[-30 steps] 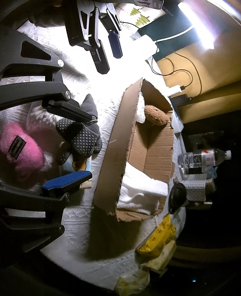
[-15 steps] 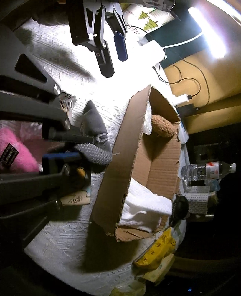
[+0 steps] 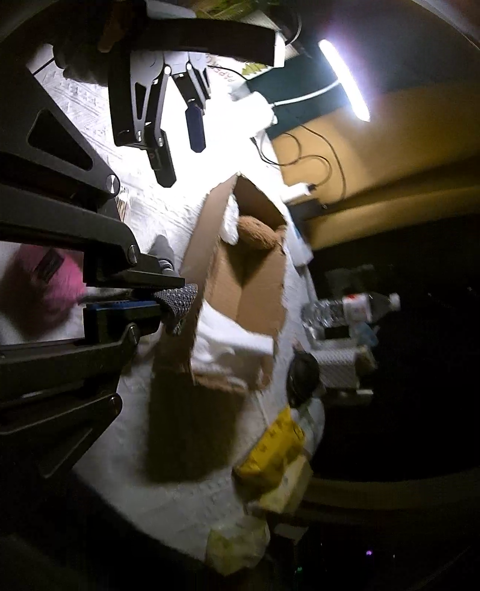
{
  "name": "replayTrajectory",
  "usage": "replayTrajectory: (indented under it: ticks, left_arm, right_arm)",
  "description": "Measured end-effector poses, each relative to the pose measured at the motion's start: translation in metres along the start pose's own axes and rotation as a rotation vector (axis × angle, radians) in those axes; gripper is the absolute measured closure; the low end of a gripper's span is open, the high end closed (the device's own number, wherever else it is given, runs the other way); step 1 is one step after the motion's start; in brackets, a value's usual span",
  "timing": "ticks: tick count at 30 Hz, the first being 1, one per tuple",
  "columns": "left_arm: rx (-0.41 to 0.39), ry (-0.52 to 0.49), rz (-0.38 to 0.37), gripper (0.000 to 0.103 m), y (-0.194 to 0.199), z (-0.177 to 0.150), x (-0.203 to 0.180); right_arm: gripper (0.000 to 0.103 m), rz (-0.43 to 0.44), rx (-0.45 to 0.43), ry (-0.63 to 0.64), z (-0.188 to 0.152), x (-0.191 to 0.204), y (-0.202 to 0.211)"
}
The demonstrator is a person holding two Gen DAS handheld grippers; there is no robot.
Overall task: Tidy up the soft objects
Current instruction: 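Grasp the grey gloves with the right tool while the left tool grasps the duck-print tissue pack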
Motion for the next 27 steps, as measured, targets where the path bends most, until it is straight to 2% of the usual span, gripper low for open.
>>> replayTrajectory:
  ticks: [6,12,23,24,26,27]
  left_arm:
    - [0.000,-0.030,-0.022,0.032,-0.005,0.007,-0.023]
    - [0.009,-0.061,-0.045,0.032,-0.012,0.009,-0.046]
    - [0.037,-0.079,-0.063,0.032,-0.028,0.007,-0.071]
    - [0.039,-0.081,-0.064,0.032,-0.030,0.007,-0.072]
    - [0.045,-0.085,-0.065,0.032,-0.034,0.008,-0.076]
    - [0.048,-0.087,-0.066,0.032,-0.036,0.008,-0.078]
  right_arm:
    - [0.098,-0.057,-0.039,-0.035,0.009,-0.034,0.019]
    - [0.097,-0.119,-0.047,-0.086,0.003,-0.072,0.031]
    - [0.097,-0.158,0.076,-0.132,-0.043,-0.102,-0.015]
    - [0.096,-0.162,0.085,-0.137,-0.047,-0.105,-0.019]
    - [0.084,-0.176,0.110,-0.147,-0.053,-0.111,-0.025]
    - [0.070,-0.175,0.122,-0.160,-0.056,-0.114,-0.028]
Point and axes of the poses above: each gripper's, at about its wrist camera, not at the fingertips, and y roughly against the way its jaws point, x to its left, z to its top, the point moved 8 cm from there along -y, roughly the way its jaws point, and after that the axes turned 15 degrees about -x, right-handed, at the moved point
